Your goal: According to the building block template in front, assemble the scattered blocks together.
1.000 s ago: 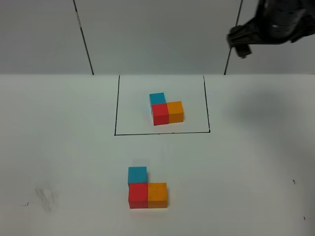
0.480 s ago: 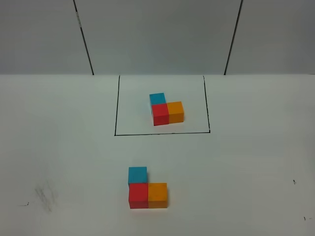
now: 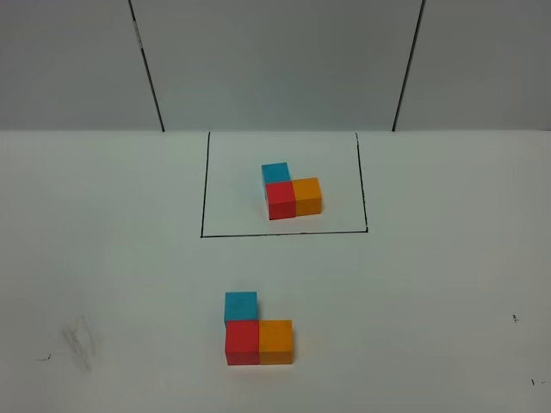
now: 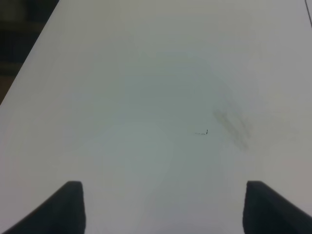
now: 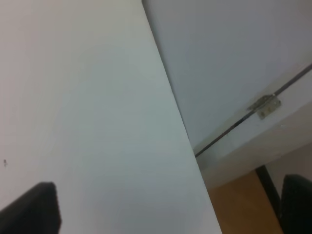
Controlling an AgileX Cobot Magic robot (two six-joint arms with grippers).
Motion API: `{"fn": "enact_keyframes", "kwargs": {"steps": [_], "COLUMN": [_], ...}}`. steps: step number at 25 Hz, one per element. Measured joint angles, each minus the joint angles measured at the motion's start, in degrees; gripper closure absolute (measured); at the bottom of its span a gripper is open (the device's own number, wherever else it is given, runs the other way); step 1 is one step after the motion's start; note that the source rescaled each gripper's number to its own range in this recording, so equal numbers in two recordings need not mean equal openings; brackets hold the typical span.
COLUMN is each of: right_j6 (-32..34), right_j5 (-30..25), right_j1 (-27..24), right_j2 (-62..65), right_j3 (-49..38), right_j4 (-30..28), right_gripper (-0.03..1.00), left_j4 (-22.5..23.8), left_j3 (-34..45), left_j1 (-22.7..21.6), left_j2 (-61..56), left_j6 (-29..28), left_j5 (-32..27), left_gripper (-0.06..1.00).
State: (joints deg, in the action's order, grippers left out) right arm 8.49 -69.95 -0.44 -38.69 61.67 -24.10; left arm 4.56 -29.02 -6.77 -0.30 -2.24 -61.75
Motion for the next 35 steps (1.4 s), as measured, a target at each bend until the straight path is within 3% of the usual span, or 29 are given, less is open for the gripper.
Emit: {"fn": "enact_keyframes", "kwargs": {"steps": [7, 13, 16, 22, 35], "right_j6": [-1.8, -4.26, -4.16, -5.24, -9.56], "right_j5": [0.04, 4.77, 6.5, 12.83, 9.81], "right_j1": [0.0, 0.0, 0.0, 0.0, 0.0], "right_j2": [21.71, 37.62, 39.09, 39.09, 39.09], "right_j3": [-12.77, -22.84, -27.2, -32.02, -33.64], "right_j4": [1.82, 5.62, 7.39, 19.32, 27.89], "right_gripper": [0.11, 0.11, 0.11, 0.11, 0.2], "left_j4": [0.0, 0.0, 0.0, 0.0, 0.0], "left_j3": [0.0, 0.0, 0.0, 0.0, 0.0], "left_j1": [0.0, 0.0, 0.0, 0.0, 0.0], "left_j2": [0.0, 0.0, 0.0, 0.0, 0.0], "left_j6": [0.0, 0.0, 0.0, 0.0, 0.0], "left_j5": [0.0, 0.0, 0.0, 0.0, 0.0], "left_gripper": [0.31, 0.31, 0.31, 0.31, 0.31]}}
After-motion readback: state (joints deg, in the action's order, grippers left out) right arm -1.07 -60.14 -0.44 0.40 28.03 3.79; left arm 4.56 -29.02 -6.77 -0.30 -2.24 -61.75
